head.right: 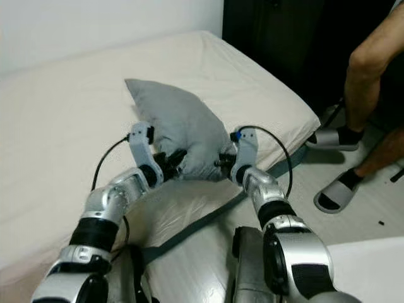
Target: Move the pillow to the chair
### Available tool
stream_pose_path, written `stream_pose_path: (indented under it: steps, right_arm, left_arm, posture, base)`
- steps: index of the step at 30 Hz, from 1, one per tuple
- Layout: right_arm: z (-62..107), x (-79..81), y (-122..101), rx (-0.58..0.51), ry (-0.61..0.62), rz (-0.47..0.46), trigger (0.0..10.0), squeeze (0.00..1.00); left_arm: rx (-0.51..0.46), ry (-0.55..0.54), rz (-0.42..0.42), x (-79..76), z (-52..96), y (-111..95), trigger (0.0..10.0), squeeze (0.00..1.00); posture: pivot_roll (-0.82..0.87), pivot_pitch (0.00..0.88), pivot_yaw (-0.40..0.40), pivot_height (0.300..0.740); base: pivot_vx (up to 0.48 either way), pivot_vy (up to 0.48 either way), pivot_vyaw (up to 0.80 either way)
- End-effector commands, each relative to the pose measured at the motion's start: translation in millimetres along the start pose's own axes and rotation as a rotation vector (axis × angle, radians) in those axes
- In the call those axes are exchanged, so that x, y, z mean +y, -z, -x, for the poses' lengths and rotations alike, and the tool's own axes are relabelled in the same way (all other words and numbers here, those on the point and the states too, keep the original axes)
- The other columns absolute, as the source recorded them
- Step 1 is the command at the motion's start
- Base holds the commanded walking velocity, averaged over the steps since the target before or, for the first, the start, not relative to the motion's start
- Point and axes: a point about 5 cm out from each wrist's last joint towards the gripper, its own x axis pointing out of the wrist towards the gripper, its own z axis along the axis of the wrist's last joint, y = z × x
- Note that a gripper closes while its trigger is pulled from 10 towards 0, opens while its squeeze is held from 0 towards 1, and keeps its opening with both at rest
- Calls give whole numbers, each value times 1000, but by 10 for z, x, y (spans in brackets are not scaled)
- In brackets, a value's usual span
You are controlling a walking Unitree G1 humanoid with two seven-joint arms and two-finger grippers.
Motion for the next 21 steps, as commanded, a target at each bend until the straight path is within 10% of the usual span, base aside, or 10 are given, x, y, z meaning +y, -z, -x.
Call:
stream_pose_path:
  steps: [1,8,15,21]
  right_arm:
    - [-61,144,-149,-60,-67,13,10000,0]
    - [-54,293,-568,-204,-143,88,10000,0]
    - [-23,407,-911,-365,-98,215,10000,0]
    - [19,405,-861,-405,-60,218,10000,0]
  left_arm:
    - [-1,120,19,-138,-4,18,0,0]
    - [-43,288,9,-326,192,-105,0,0]
    - [-158,-101,-301,-30,161,-412,0,0]
    - [-322,-235,-354,46,221,-623,0,0]
  posture:
    - [2,144,10,538]
    - [-1,125,8,538]
    - [1,125,-9,538]
    - [-1,127,-9,538]
  base:
    - [0,0,0]
    - [0,0,0]
    - [0,0,0]
    - [0,0,0]
